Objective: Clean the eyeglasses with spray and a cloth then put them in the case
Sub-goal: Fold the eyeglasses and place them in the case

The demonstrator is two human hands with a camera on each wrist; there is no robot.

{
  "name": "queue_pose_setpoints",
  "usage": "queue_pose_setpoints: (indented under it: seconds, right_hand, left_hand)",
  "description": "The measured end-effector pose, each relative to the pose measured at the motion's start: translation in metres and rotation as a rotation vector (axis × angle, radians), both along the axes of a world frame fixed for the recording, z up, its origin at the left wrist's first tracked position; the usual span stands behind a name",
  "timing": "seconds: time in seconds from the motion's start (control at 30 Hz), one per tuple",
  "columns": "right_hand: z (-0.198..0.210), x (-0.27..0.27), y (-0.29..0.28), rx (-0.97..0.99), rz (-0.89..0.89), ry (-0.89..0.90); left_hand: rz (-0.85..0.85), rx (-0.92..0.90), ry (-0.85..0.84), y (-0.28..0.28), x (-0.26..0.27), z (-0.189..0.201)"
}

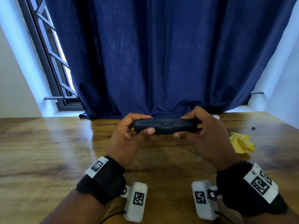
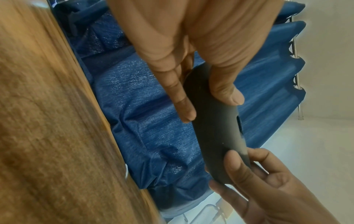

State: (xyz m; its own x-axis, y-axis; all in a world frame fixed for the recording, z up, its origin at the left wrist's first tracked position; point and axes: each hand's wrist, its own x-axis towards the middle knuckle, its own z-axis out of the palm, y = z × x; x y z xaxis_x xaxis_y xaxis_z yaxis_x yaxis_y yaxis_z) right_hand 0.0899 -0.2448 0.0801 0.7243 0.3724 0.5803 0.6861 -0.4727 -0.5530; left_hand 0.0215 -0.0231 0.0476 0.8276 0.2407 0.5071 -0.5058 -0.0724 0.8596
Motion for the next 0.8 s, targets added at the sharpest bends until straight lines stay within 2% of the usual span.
queue_pose_setpoints:
  seconds: [0.17,0.27,0.33,0.4,0.6,0.8]
  right_hand:
    - [0.001,-0.001,0.000,-0.063,0.001,0.084]
    - [0.005,-0.007,0.001,-0.198,0.013,0.002]
    - [0.007,-0.016,0.002,-0.329,0.022,-0.087]
    - [0.005,-0.024,-0.001,-0.372,0.009,-0.112]
    - [-0.008,-0.040,-0.054,-0.455,0.003,0.093]
    - [-0.002,-0.041,-0.133,-0.639,-0.124,0.330]
  left_hand:
    - [0.017,-0.023,0.055,0.005,0.001,-0.001]
    - [0.004,-0.003,0.091,0.005,0.001,0.000]
    - [-0.023,0.067,0.096,0.001,-0.001,0.001]
    - [-0.055,0.125,0.098,-0.005,-0.004,0.003]
    - [-0.246,0.186,0.227,-0.023,-0.009,0.006]
    - [-0.126,0.190,0.259,-0.043,-0.018,0.016]
